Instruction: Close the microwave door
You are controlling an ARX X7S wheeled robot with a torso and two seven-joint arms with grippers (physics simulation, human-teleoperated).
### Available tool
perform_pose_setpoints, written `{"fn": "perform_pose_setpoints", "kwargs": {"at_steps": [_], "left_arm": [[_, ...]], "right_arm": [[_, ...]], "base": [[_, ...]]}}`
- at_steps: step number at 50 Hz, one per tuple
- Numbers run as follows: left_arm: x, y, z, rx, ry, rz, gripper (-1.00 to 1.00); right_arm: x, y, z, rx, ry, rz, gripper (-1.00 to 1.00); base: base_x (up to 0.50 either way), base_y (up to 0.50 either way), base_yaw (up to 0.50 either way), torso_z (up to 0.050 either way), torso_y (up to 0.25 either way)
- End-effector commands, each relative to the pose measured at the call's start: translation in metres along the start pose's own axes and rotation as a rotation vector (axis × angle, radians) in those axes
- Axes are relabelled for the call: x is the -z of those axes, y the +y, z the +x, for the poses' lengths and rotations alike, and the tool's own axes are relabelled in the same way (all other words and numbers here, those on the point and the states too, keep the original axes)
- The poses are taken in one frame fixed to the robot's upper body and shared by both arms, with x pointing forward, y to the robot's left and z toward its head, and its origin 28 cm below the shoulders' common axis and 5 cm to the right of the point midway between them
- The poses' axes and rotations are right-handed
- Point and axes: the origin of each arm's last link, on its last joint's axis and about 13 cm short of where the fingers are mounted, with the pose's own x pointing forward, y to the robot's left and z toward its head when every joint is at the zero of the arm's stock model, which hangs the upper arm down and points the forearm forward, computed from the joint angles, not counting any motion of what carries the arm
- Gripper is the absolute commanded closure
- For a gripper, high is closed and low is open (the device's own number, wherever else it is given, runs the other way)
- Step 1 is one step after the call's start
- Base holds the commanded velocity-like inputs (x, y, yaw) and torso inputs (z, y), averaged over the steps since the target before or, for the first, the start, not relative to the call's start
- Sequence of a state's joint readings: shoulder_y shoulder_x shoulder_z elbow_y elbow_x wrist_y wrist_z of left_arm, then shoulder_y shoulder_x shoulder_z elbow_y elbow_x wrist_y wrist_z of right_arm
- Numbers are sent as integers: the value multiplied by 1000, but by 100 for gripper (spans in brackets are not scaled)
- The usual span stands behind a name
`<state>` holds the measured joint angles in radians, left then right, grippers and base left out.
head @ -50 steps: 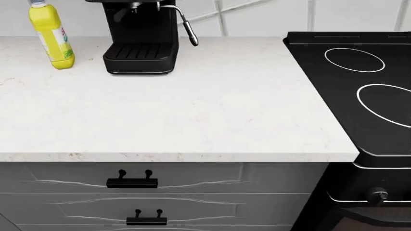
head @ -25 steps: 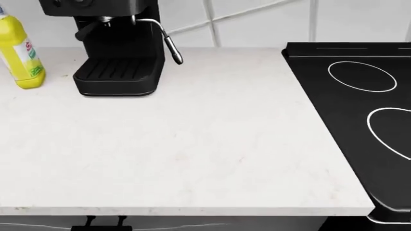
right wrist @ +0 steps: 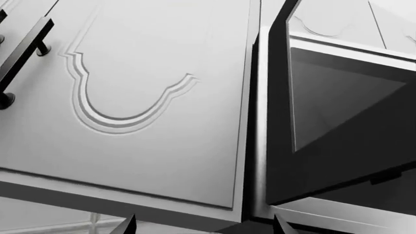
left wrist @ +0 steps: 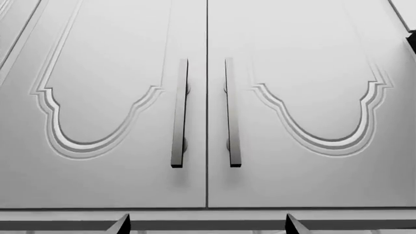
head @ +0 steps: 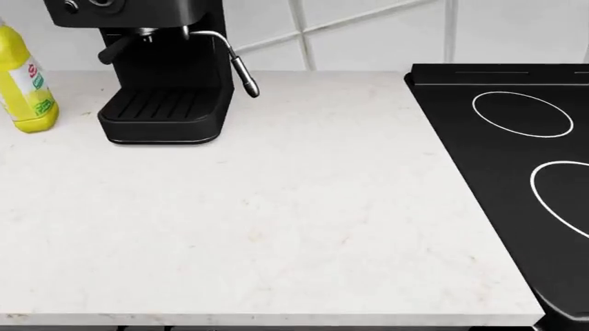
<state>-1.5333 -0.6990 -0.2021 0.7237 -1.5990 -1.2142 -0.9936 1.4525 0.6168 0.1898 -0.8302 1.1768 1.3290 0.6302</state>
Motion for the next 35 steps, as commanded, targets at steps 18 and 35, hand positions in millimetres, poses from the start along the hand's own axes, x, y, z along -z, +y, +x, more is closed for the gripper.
{"fn": "perform_pose_setpoints", "kwargs": {"at_steps": [18, 35], "left_arm": [[0, 0, 0, 1, -3, 1, -100], [-1, 0, 0, 1, -5, 1, -100]], "right_arm": [[-2, 1, -2, -13, -24, -12, -100], [-5, 2, -2, 0, -6, -19, -100]], "base": [[139, 0, 0, 0, 0], [145, 0, 0, 0, 1]]}}
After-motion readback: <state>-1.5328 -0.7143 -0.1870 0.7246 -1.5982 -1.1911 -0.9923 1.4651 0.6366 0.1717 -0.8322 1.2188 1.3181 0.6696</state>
